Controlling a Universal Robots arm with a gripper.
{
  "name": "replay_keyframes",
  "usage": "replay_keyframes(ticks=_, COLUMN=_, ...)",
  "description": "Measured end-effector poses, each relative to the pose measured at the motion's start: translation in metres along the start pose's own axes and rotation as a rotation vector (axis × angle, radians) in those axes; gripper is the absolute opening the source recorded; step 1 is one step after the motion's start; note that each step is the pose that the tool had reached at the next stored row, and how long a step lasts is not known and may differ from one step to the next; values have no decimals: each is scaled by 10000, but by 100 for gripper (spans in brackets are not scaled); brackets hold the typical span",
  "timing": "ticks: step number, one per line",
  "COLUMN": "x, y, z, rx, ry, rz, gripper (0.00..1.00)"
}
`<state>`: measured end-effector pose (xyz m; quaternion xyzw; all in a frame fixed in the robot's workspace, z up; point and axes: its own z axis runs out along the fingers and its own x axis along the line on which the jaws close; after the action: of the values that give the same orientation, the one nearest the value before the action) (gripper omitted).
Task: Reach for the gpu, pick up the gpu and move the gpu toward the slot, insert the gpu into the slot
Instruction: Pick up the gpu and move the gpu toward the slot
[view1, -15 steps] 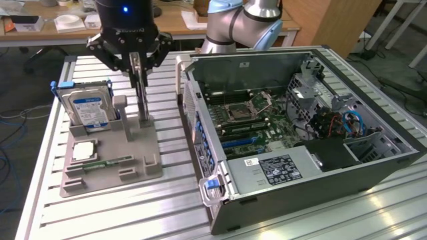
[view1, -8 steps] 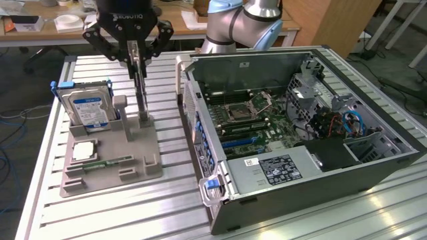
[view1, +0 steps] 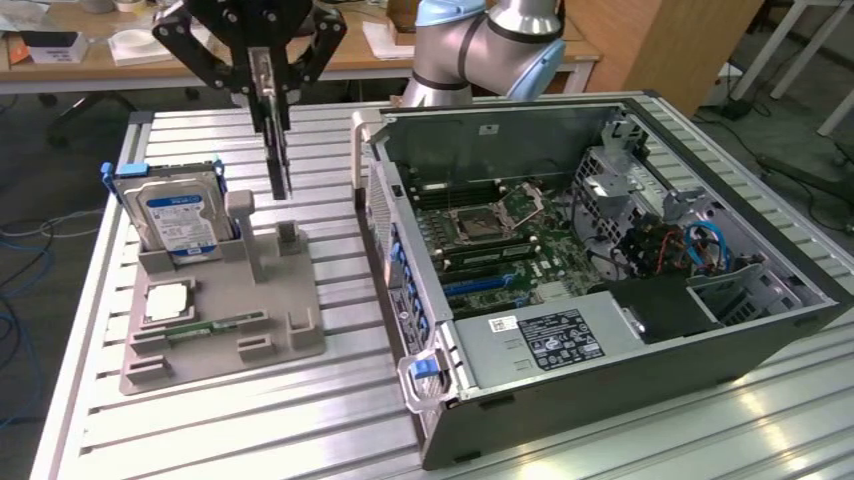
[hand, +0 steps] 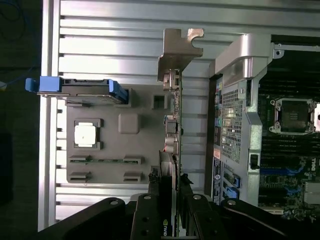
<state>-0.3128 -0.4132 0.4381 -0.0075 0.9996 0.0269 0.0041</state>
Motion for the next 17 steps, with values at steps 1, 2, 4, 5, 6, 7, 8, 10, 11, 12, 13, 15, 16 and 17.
replay_keyframes(ticks=1, x=0, y=1, z=-18, rx=-1, ry=-1, rz=0, gripper=26)
replay_keyframes(ticks=2, x=0, y=1, z=-28, rx=-1, ry=-1, rz=2, gripper=26)
replay_keyframes(ticks=4, x=-8, y=2, z=-46, rx=0, ry=2, rz=6, gripper=26)
replay_keyframes(ticks=5, x=-16, y=2, z=-50, rx=-1, ry=0, rz=10, gripper=26)
replay_keyframes(ticks=6, x=-28, y=2, z=-53, rx=0, ry=0, rz=14, gripper=26)
replay_keyframes(ticks=7, x=-46, y=2, z=-54, rx=1, ry=1, rz=18, gripper=26)
replay_keyframes(ticks=8, x=-67, y=2, z=-54, rx=0, ry=0, rz=20, gripper=26)
replay_keyframes(ticks=10, x=-110, y=1, z=-55, rx=0, ry=-1, rz=26, gripper=26)
replay_keyframes(ticks=11, x=-134, y=1, z=-56, rx=0, ry=-1, rz=29, gripper=26)
replay_keyframes(ticks=12, x=-157, y=1, z=-57, rx=-1, ry=-2, rz=31, gripper=26)
replay_keyframes(ticks=13, x=-178, y=1, z=-58, rx=0, ry=-1, rz=33, gripper=26)
replay_keyframes(ticks=15, x=-212, y=0, z=-60, rx=0, ry=-1, rz=36, gripper=26)
replay_keyframes(ticks=16, x=-227, y=0, z=-61, rx=0, ry=-1, rz=38, gripper=26)
replay_keyframes(ticks=17, x=-242, y=0, z=-62, rx=0, ry=-1, rz=39, gripper=26)
